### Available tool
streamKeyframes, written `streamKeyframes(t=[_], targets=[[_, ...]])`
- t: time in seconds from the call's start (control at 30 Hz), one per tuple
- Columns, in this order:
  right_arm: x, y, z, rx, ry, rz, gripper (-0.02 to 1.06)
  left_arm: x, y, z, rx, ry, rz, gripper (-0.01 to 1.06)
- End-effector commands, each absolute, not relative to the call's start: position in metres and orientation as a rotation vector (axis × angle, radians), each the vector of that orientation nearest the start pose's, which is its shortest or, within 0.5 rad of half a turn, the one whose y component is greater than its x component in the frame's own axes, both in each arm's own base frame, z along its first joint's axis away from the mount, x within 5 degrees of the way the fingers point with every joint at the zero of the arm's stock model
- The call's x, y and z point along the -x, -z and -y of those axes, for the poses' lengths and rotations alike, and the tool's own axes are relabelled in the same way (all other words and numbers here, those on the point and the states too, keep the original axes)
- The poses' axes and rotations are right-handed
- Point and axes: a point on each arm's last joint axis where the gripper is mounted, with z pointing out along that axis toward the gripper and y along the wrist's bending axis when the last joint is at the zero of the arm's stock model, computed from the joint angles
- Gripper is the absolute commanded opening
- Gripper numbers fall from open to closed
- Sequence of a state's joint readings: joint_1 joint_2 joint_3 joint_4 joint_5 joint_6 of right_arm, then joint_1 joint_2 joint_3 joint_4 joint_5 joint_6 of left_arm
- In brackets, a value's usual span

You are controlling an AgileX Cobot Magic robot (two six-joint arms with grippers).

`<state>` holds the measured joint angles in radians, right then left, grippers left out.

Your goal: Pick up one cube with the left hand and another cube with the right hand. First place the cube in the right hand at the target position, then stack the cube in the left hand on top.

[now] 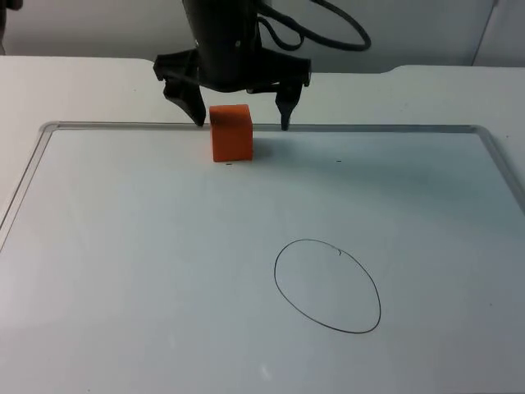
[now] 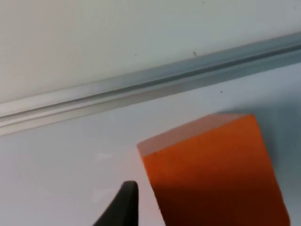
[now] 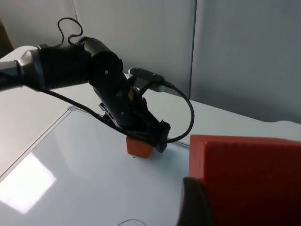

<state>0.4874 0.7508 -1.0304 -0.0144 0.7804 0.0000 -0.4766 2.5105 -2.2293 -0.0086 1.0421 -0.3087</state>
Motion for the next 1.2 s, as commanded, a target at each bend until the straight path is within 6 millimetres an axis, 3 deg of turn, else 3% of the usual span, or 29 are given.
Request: streamKeyframes(t=[0.0,0.57,0.77,0.83,0.9,0.93,1.07,1.1,1.17], targets=[[-0.114,-0.417,-0.059,0.499,-0.284,-1.931,0.0,-0.476,-0.142,0.241,-0.16,0.201,-2.807,0.99],[-0.113,-0.416,-0.058,0.547,-0.247,-1.938,0.0,-0.484,-0.128,0.239,-0.084,0.219,-2.78,0.98],[-0.113,-0.416,-0.058,0.547,-0.247,-1.938,0.0,-0.484,-0.125,0.24,-0.054,0.233,-2.781,0.87],[-0.113,-0.416,-0.058,0.547,-0.247,-1.938,0.0,-0.484,-0.125,0.24,-0.054,0.234,-2.78,0.79],[-0.113,-0.416,-0.058,0.549,-0.246,-1.935,0.0,-0.484,-0.125,0.24,-0.035,0.237,-2.781,0.65],[-0.113,-0.416,-0.058,0.549,-0.246,-1.935,0.0,-0.484,-0.125,0.24,-0.035,0.237,-2.781,0.65],[-0.114,-0.417,-0.059,0.543,-0.249,-1.915,0.0,-0.484,-0.125,0.24,-0.045,0.229,-2.791,0.25],[-0.114,-0.417,-0.059,0.543,-0.249,-1.915,0.0,-0.484,-0.125,0.24,-0.045,0.229,-2.791,0.25],[-0.114,-0.418,-0.059,0.541,-0.249,-1.906,0.0,-0.483,-0.132,0.239,-0.053,0.221,-2.803,0.08]])
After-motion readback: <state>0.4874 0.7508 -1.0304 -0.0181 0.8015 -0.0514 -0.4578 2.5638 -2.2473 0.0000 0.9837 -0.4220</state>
